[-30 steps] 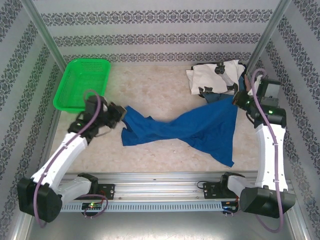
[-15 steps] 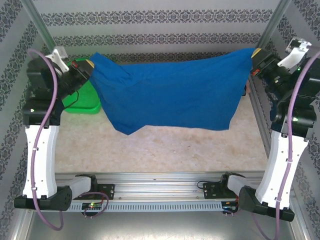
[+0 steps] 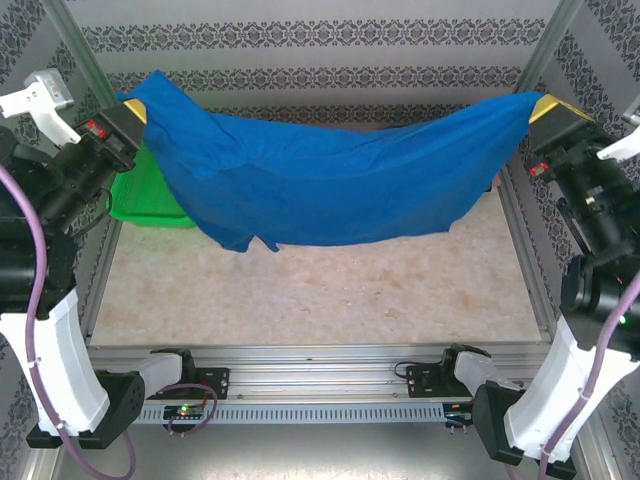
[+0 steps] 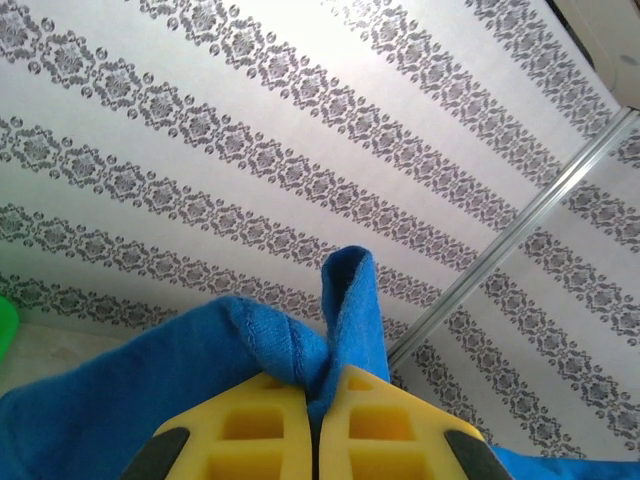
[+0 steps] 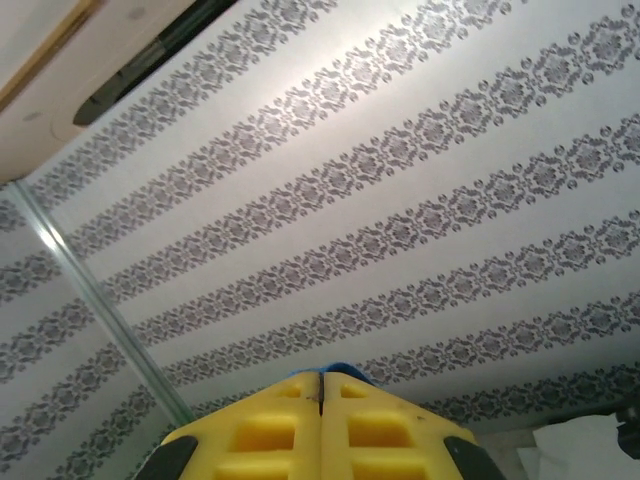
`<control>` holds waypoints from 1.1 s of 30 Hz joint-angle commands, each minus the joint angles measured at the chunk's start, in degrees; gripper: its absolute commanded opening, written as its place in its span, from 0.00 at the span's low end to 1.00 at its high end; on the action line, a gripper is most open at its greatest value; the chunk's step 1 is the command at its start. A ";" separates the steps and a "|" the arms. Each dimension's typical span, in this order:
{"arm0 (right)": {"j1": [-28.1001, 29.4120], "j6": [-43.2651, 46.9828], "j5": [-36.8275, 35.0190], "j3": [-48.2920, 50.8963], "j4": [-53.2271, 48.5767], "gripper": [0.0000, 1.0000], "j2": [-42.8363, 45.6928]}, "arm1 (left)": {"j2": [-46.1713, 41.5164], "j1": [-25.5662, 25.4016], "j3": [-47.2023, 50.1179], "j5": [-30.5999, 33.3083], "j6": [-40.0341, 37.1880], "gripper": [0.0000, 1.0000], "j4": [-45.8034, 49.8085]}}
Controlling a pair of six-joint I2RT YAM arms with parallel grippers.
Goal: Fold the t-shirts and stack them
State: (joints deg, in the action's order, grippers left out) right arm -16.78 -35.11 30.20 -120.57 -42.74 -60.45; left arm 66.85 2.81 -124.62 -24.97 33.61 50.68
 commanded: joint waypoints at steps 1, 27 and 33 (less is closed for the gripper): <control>-0.41 -1.97 2.07 -4.66 -3.90 0.00 -0.56 | 0.86 0.89 -4.83 0.80 -1.24 0.00 3.29; 2.29 10.37 -9.61 53.57 16.89 0.00 -11.97 | 15.19 0.75 52.04 -3.65 2.43 0.00 -31.58; 5.63 13.31 -15.87 47.74 21.35 0.00 -26.53 | 27.72 0.71 48.19 -1.43 0.11 0.00 -34.25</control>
State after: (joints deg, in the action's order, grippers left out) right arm -12.43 -25.71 19.03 -68.05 -27.29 -83.05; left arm 91.46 3.11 -73.06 -27.79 36.36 22.81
